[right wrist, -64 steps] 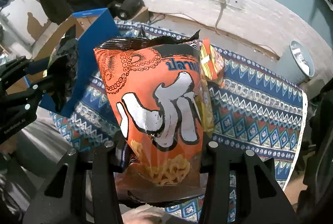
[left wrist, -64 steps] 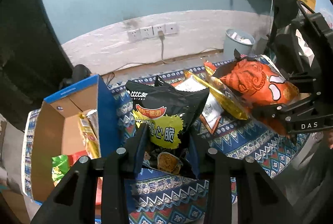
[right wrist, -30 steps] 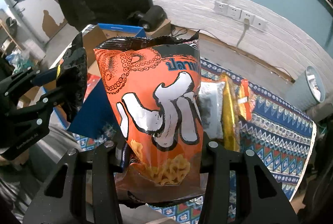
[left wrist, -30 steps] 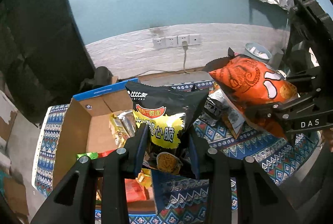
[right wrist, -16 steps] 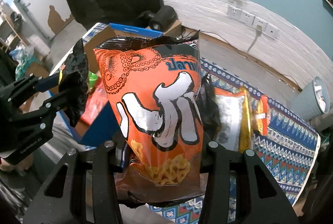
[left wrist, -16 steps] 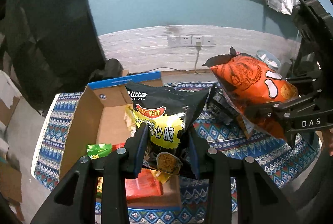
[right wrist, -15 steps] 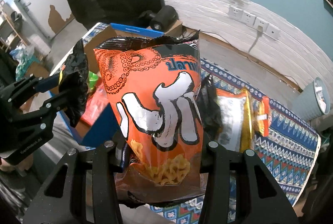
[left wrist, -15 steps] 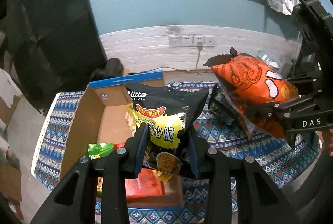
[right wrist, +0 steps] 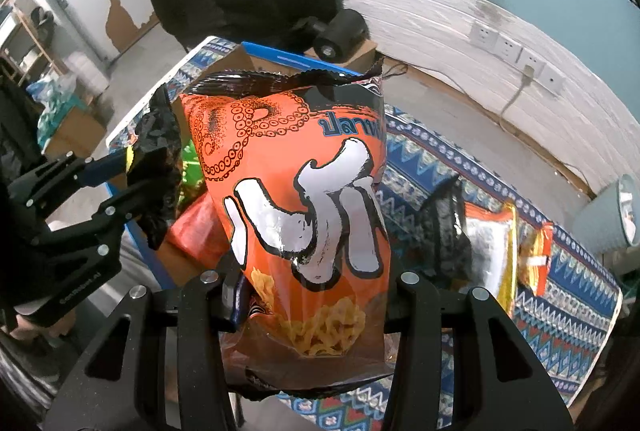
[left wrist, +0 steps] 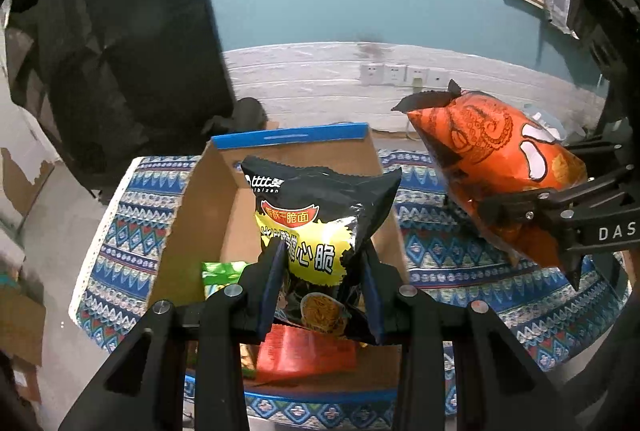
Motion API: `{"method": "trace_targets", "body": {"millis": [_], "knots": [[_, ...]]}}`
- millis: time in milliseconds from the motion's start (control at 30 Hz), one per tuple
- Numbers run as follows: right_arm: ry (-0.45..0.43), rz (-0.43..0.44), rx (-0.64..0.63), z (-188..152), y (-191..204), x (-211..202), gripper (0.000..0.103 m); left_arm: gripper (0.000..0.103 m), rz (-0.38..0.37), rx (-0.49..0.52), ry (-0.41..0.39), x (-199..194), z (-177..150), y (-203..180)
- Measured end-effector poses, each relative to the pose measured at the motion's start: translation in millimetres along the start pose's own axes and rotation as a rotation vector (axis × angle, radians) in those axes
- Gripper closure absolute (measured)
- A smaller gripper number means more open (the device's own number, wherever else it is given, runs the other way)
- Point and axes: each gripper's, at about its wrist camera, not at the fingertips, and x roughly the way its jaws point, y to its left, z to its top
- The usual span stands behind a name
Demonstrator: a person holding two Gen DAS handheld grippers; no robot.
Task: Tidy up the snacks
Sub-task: 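Carry both bags over the cardboard box and open both tools to drop them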
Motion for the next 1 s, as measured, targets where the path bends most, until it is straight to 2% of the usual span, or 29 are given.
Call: {"method": "trace_targets", "body": {"millis": [267, 900, 1000], "knots": [[0.019, 0.011, -0.033, 17.0, 20.3, 17.5, 0.058, 0.066, 0.051, -0.036, 0.006, 4.5, -0.6, 25.0], [0.102, 0.052, -0.07, 64.9, 70.6, 91.0, 0.057, 0.066, 0.147, -0.146, 0.096, 39.4, -7.9, 90.7], [0.112, 0.065, -0.06, 67.8, 72.3, 99.4, 0.057, 0.072, 0.15, -0.161, 0.111, 42.6, -8.9, 95.0]]}}
